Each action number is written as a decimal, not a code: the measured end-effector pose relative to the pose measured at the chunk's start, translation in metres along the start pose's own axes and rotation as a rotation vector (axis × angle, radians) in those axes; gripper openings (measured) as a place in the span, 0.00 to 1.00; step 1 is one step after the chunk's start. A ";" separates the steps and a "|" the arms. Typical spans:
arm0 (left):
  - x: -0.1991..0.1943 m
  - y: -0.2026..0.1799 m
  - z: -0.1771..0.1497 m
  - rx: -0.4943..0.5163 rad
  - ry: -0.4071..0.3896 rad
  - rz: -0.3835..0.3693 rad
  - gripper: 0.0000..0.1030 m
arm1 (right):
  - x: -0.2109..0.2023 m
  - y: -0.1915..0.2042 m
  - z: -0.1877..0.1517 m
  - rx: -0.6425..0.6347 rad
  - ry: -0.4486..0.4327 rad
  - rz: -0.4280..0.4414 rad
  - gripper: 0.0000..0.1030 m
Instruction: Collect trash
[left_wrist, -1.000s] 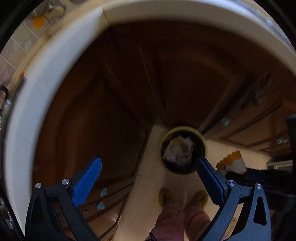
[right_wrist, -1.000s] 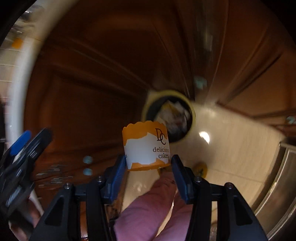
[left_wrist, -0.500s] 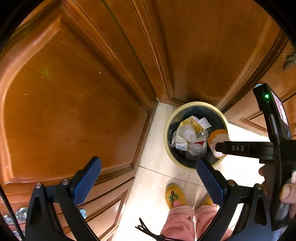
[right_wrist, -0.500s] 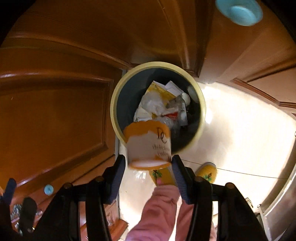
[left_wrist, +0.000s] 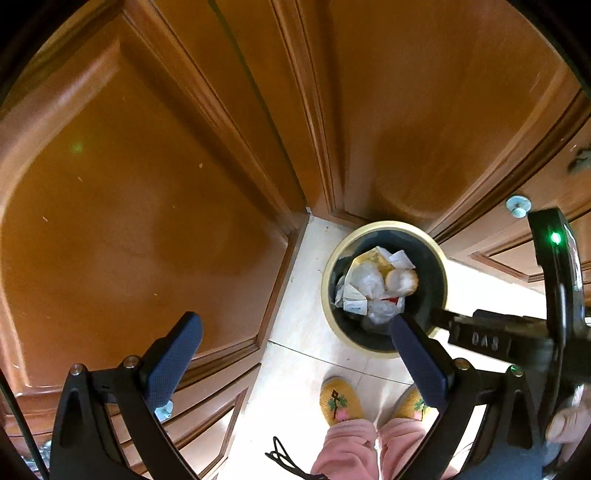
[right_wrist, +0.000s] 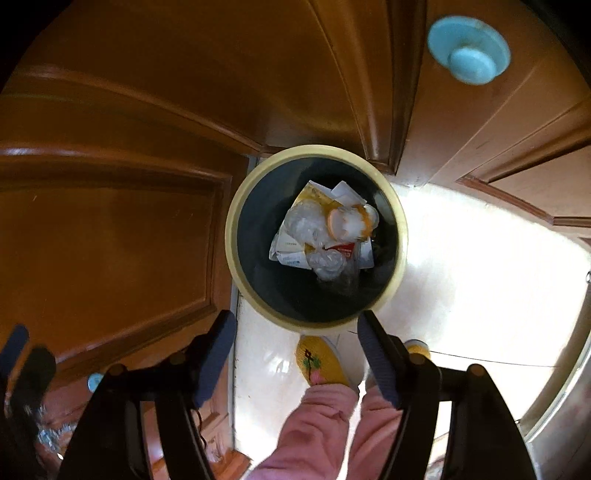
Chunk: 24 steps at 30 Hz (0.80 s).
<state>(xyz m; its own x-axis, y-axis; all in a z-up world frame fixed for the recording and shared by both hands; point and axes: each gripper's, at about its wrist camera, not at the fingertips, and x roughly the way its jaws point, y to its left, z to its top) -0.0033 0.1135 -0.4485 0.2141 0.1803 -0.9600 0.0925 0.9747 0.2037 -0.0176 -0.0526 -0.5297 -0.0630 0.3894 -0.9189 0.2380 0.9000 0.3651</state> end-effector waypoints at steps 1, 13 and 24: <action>-0.007 0.000 0.002 0.001 -0.004 -0.004 0.98 | -0.006 0.002 -0.002 -0.009 -0.006 -0.001 0.67; -0.114 0.012 0.028 -0.013 -0.047 -0.076 0.98 | -0.162 0.044 -0.046 -0.111 -0.182 -0.003 0.67; -0.254 0.022 0.049 0.012 -0.197 -0.146 0.98 | -0.326 0.078 -0.090 -0.144 -0.405 0.020 0.67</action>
<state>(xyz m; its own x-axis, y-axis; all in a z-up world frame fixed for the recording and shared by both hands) -0.0081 0.0830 -0.1909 0.3829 0.0069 -0.9238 0.1481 0.9866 0.0688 -0.0661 -0.0918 -0.1879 0.3331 0.3240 -0.8855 0.0962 0.9225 0.3737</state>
